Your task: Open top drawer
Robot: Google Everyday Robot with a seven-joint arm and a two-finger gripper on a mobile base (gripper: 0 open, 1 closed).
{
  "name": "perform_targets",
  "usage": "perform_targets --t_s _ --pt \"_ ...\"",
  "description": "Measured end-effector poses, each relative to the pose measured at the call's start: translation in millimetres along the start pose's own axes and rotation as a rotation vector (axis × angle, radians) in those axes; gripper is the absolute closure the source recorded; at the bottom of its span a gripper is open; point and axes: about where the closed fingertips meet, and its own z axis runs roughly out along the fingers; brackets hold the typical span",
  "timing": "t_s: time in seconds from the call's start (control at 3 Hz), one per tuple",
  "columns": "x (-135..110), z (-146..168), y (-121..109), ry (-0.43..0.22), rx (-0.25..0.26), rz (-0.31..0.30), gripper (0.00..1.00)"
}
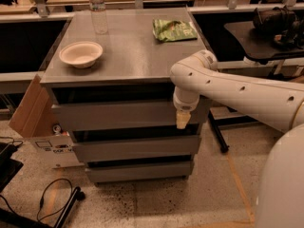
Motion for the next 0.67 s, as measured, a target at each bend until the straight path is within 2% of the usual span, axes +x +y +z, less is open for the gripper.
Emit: perform_targets --t_s 0.33,0.67 --pt "11.5 -16.7 7.1 0.042 -0.011 0.01 0.58" --pt "30.6 -47.1 24.9 0.097 -0.002 0.037 0.9"
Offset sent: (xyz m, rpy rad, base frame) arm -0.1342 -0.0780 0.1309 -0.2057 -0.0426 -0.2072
